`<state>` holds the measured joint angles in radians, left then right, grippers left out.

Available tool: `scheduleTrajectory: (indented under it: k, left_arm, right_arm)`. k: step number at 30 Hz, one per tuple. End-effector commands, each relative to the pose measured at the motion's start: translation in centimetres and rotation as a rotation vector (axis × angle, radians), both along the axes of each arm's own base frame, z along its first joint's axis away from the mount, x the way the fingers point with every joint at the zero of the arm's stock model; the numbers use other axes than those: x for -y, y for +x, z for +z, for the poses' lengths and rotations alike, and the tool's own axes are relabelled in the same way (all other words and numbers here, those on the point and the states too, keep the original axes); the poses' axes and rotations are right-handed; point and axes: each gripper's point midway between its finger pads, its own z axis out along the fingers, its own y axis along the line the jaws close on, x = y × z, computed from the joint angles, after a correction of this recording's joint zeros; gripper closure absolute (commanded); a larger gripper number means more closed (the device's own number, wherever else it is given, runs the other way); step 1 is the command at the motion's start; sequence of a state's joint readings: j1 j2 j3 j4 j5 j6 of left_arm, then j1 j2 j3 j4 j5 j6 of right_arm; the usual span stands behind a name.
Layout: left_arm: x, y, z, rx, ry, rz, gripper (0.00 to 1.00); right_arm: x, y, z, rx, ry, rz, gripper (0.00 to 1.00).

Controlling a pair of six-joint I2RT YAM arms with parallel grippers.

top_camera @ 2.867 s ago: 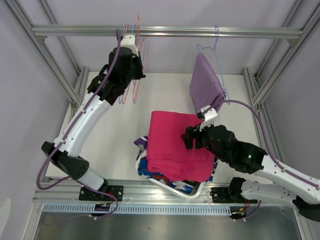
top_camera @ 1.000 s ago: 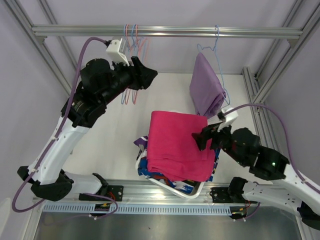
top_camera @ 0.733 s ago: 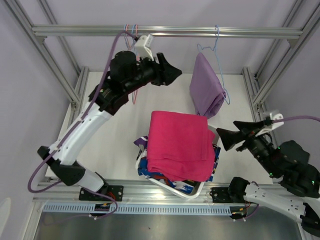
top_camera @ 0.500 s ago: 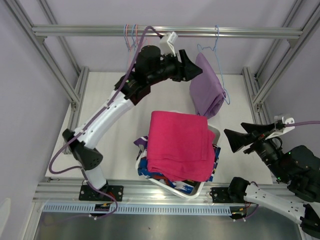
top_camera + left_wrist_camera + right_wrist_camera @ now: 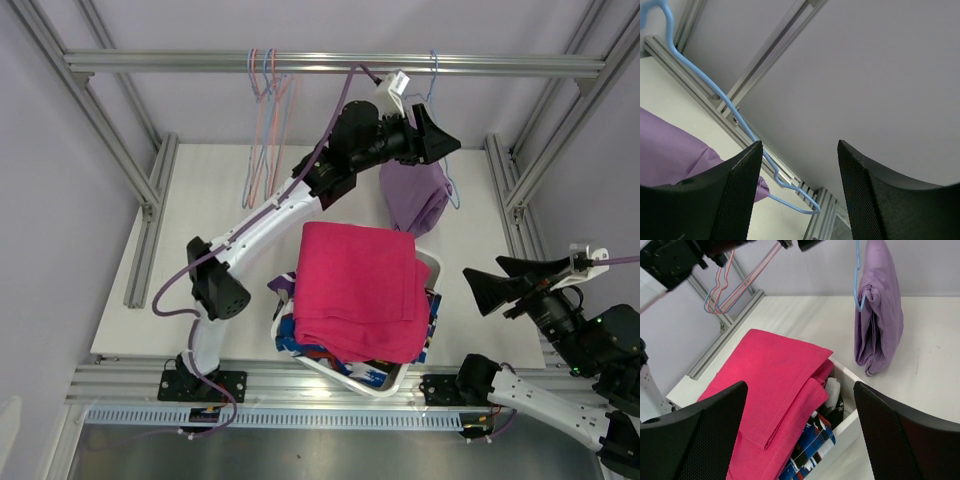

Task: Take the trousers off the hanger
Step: Pick up the hanger from the clothesline.

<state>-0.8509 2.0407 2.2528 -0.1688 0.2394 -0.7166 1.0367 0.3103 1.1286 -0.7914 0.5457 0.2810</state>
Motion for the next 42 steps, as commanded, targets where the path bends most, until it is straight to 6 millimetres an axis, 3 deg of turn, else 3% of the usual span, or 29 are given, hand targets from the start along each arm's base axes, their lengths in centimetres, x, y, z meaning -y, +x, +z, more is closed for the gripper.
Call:
scheduleTrajectory:
  k: [1, 9, 17, 24, 33, 36, 37, 39, 42]
  left_arm:
    - [1.0, 0.0, 1.8, 0.019, -0.065, 0.013, 0.34]
    - [1.3, 1.5, -1.3, -0.005, 0.002, 0.085, 0.34]
    - [2.6, 2.8, -0.7, 0.025, -0.064, 0.095, 0.31]
    - [3.9, 4.1, -1.9, 0.007, -0.105, 0.109, 0.31]
    - [3.5, 4.4, 1.5, 0.039, -0.236, 0.135, 0.34]
    - [3.2, 3.9, 2.8, 0.049, -0.272, 0.123, 0.42]
    - [3.1, 3.7, 3.2, 0.055, -0.285, 0.118, 0.52]
    - [2.8, 3.3, 3.9, 0.057, -0.313, 0.107, 0.59]
    - [2.8, 3.2, 4.1, 0.051, -0.325, 0.102, 0.78]
  right_arm:
    - [1.4, -0.8, 1.3, 0.012, 0.057, -0.004, 0.09]
    - [1.7, -0.9, 0.6, 0.004, 0.056, 0.003, 0.08]
    - [1.3, -0.8, -0.4, -0.009, 0.071, 0.025, 0.07]
    - [1.5, -1.0, -0.7, -0.022, 0.101, 0.05, 0.07]
    - [2.0, -1.0, -2.2, -0.051, 0.116, 0.055, 0.07]
    - [1.9, -0.9, -2.7, -0.06, 0.124, 0.062, 0.07]
    - [1.8, -1.0, -2.9, -0.069, 0.128, 0.068, 0.07]
    - [1.8, -1.0, -3.1, -0.077, 0.133, 0.071, 0.07]
    - [1.8, -1.1, -3.3, -0.087, 0.144, 0.079, 0.07]
